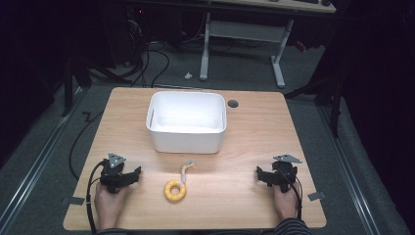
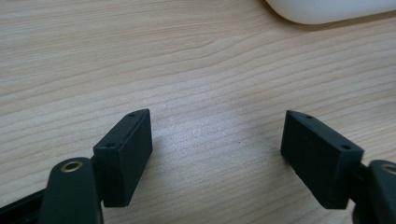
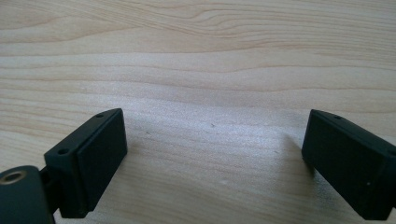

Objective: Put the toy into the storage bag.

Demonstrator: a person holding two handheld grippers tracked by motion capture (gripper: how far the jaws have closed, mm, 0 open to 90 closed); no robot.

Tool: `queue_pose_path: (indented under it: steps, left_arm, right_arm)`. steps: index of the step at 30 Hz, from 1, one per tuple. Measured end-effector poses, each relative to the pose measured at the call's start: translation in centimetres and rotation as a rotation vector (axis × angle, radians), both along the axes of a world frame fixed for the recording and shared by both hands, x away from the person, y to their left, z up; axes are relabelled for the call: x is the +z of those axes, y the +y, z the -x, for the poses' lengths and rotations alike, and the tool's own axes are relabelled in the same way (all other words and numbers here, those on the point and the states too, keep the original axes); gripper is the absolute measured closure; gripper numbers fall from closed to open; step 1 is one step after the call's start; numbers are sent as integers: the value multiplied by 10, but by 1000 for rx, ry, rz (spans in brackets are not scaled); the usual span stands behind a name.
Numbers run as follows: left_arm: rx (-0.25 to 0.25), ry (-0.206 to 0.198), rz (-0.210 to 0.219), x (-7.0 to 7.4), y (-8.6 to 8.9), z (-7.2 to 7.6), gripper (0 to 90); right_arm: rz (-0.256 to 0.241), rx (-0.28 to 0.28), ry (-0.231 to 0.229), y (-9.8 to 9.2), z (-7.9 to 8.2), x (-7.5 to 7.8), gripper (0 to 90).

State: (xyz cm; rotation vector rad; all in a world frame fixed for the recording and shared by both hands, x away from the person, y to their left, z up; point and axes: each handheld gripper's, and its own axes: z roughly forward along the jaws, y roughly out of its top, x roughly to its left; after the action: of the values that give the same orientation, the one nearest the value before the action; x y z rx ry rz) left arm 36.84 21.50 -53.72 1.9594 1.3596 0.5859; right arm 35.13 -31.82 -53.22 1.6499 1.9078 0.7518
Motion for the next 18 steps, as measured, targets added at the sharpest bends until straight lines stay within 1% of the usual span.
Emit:
queue_pose_path:
  steps: [3,6,11,15,18]
  left_arm:
    - [1,0,1,0,0,0,250]
    - [1,0,1,0,0,0,250]
    - [1,1,-2,0,0,0,245]
    - [-21,3,-1,0,-1,3,229]
    - [-26,4,2,0,-1,3,229]
  right_arm:
    - [1,6,1,1,1,0,66]
    - [2,25,1,2,1,0,65]
    - [-1,27,-1,2,1,0,65]
    - [1,36,-1,3,1,0,66]
    - [4,44,1,3,1,0,66]
